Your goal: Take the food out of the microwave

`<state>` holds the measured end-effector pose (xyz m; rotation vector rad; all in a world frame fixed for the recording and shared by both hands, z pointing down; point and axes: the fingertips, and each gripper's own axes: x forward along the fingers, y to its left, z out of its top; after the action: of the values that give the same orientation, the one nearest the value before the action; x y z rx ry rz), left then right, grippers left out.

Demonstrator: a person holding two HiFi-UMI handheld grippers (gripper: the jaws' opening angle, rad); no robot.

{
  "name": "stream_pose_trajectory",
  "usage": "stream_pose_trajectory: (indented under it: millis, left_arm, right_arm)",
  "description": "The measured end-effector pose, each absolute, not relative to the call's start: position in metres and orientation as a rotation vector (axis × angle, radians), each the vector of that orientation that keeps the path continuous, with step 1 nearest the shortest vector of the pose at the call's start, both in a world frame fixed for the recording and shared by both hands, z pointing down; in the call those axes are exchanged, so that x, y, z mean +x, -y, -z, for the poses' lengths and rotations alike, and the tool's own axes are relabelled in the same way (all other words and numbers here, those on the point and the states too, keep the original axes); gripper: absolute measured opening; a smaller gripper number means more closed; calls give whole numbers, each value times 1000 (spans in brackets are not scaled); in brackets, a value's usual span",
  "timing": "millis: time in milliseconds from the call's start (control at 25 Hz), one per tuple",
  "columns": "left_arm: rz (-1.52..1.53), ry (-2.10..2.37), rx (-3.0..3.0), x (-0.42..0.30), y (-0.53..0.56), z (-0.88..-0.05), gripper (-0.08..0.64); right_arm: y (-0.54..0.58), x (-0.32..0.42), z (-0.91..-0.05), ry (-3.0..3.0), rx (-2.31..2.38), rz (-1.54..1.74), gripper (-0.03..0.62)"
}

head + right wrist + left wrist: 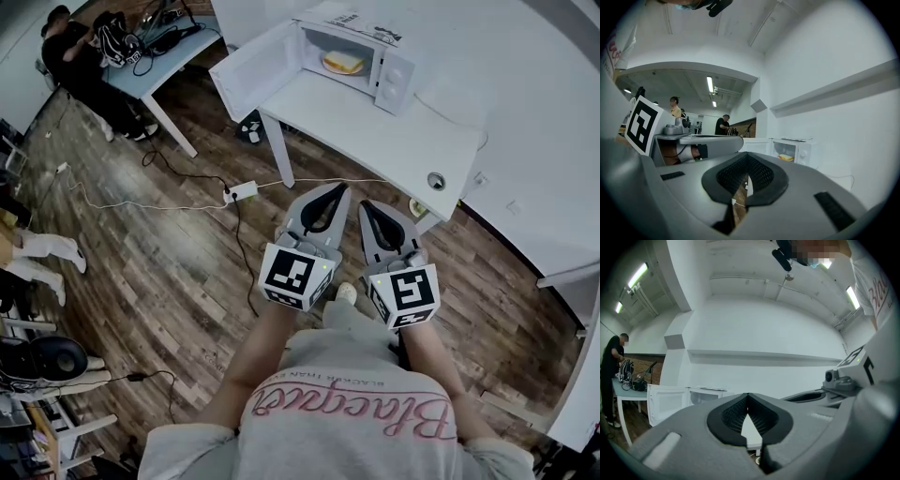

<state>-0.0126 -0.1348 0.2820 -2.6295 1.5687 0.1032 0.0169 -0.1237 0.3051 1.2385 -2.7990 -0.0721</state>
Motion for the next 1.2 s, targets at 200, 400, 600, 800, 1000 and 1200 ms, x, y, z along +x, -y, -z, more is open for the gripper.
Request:
stream_pose_trajectory:
  millis: [200, 400, 600, 800, 1000, 1200]
  left_arm:
    - [-99, -1575, -2626, -10, 173, -279, 5]
    - [-88, -1606, -2624, -4, 211, -281, 5]
    - [-74, -1632, -2611, 2, 242, -284, 5]
    - [-71, -1663, -2584, 1, 263, -283, 5]
    - [-72, -1687, -2568, -3, 279, -284, 5]
    - [-71, -1691, -2558, -9, 288, -288, 5]
  right_arm:
    - [163, 18, -302, 2807, 1224, 76, 11]
    - [200, 27, -304, 2808, 1201, 58, 11]
    - [235, 32, -304, 2828, 1184, 42, 11]
    - [257, 30, -301, 2867, 1148, 44, 11]
    - [273, 27, -299, 2886, 1144, 45, 11]
    - [284, 24, -305, 2891, 1163, 16, 11]
